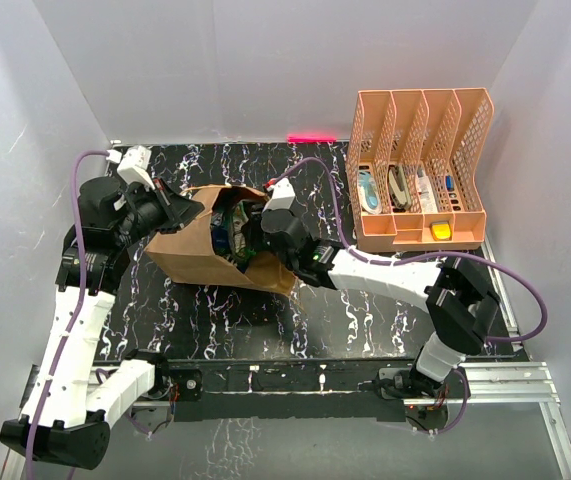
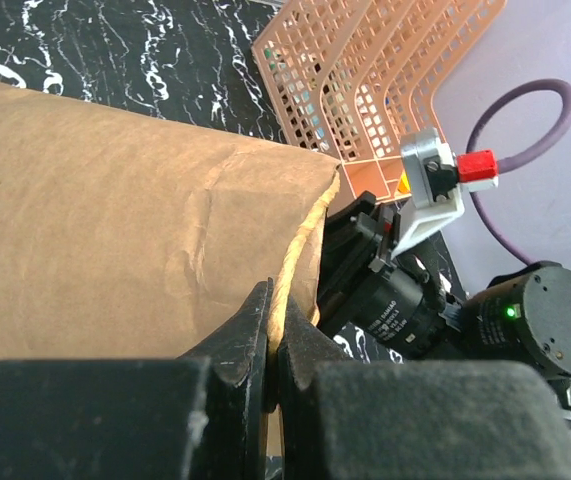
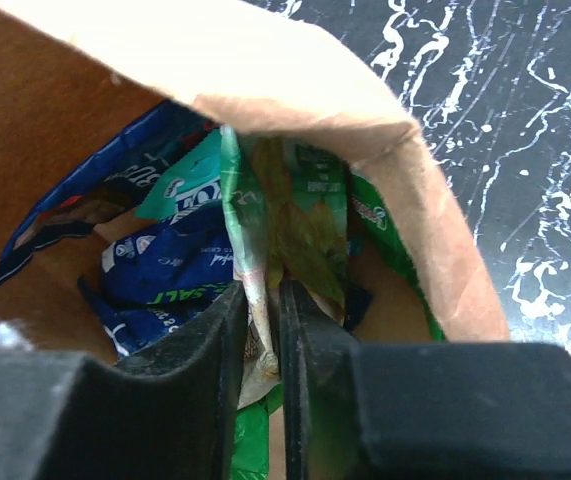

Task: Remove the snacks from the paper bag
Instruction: Take out the snack from the paper bag.

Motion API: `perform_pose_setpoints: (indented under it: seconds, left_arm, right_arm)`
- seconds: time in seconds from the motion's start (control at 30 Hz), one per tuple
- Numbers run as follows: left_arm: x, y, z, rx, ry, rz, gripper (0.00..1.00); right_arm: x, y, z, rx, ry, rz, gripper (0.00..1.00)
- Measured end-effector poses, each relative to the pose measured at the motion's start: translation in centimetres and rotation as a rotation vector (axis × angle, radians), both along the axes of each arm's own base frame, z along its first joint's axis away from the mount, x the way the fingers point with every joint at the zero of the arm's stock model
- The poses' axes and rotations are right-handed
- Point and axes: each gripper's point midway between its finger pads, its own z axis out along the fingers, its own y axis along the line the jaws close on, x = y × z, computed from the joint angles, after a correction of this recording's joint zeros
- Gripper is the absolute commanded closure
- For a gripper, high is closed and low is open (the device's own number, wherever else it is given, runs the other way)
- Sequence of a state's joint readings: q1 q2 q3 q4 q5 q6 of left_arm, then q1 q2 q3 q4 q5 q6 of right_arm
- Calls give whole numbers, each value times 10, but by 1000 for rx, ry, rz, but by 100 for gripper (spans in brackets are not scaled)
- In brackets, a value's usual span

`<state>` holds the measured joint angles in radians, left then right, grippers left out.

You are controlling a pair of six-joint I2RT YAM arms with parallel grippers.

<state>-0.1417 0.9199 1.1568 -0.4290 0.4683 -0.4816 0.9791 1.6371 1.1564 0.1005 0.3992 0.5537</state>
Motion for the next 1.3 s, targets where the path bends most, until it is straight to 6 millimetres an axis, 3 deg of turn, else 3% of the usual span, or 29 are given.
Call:
perform_pose_setpoints:
  seconds: [0.17, 0.3, 0.57, 0.7, 1.03, 1.3]
  left_arm:
    - [4, 4, -2, -4, 17, 42, 100]
    - [6, 6, -4, -10, 30, 60, 100]
    - [8, 8, -4, -11, 33, 78, 100]
    - [9, 7, -1, -19, 21, 74, 100]
    - [15, 7, -3, -17, 28, 81, 100]
    - [28, 16, -9, 35, 65, 130, 100]
  right_arm:
    - [-6, 7, 5, 15, 0, 56, 87]
    - [-13, 8, 21, 42, -18, 96, 89]
    - [-32, -5, 91, 155, -108, 150, 92]
    - [-39, -10, 111, 186, -142, 173, 92]
    - [-43, -1, 105, 137, -125, 235, 92]
    - [-44, 1, 125, 136, -136, 267, 92]
